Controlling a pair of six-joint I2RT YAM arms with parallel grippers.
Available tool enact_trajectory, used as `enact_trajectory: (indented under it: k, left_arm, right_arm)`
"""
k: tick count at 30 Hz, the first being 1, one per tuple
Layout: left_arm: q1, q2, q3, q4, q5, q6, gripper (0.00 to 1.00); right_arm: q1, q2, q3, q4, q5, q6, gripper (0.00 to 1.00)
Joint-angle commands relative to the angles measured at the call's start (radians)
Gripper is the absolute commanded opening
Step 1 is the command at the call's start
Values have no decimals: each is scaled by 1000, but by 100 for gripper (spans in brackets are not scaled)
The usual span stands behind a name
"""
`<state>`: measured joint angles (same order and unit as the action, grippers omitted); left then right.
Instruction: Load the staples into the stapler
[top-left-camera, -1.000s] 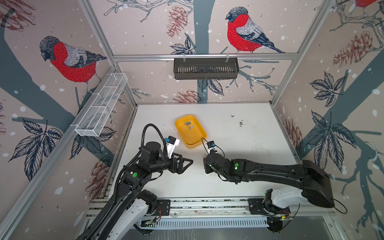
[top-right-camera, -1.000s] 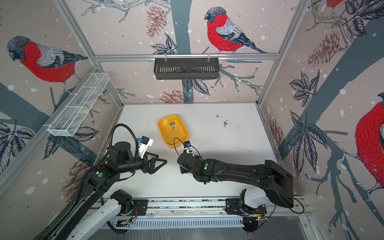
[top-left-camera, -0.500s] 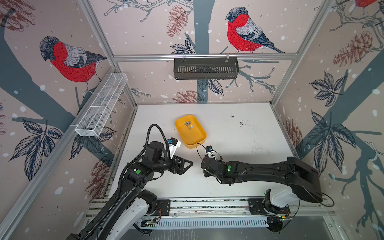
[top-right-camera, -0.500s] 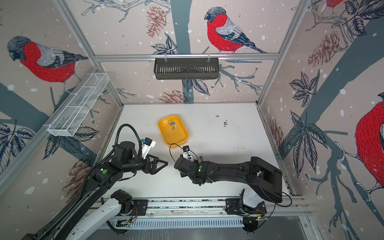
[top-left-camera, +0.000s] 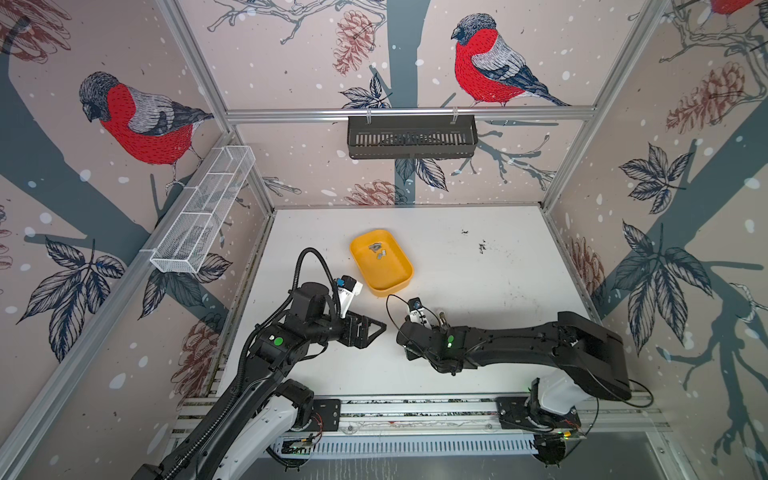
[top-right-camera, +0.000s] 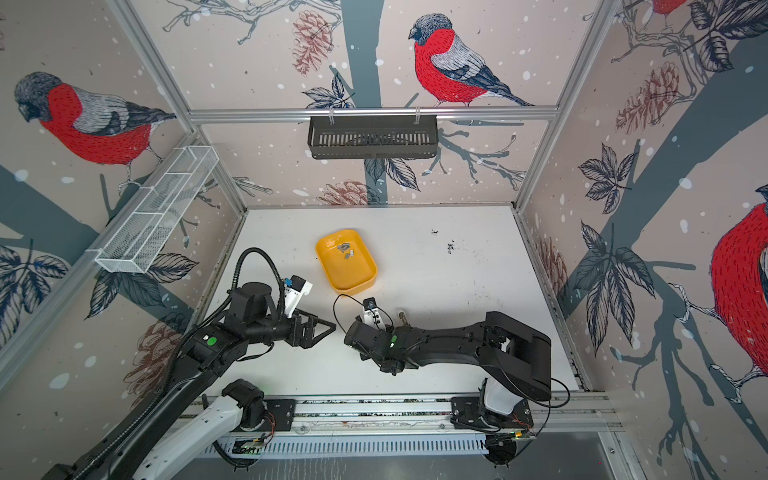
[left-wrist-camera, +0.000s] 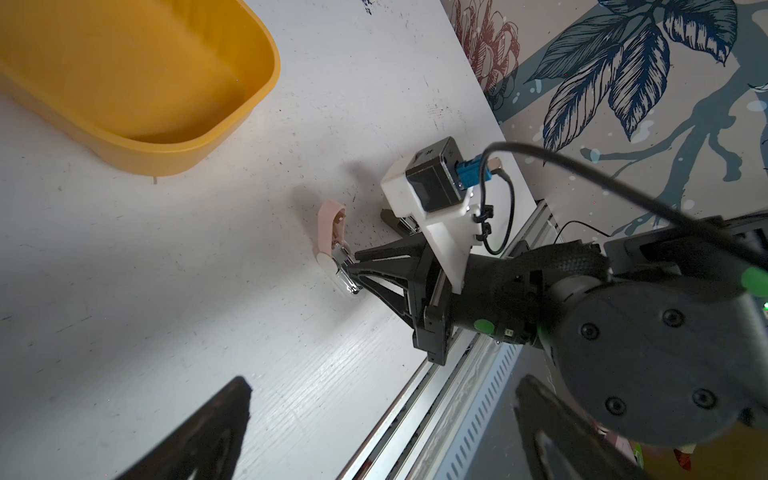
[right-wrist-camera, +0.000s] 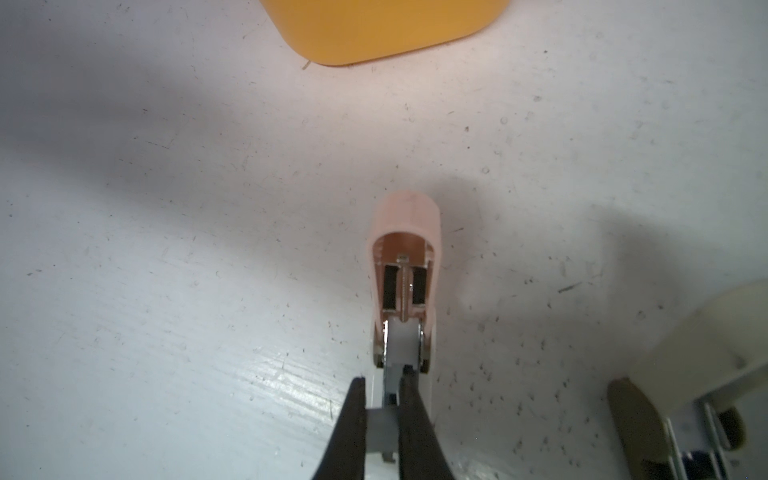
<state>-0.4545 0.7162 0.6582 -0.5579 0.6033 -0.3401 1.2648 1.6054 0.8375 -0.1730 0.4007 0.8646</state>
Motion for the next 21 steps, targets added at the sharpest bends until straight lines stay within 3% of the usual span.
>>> enact_trajectory:
  k: [1,21]
  left_arm:
    - [2,0,-2,13,18,10,99]
    - [2,-6,-4,18,25,12,99]
  right_arm:
    - [2,7,8,-14,32,16,11]
    - [8,38,26,-47,56,33,10]
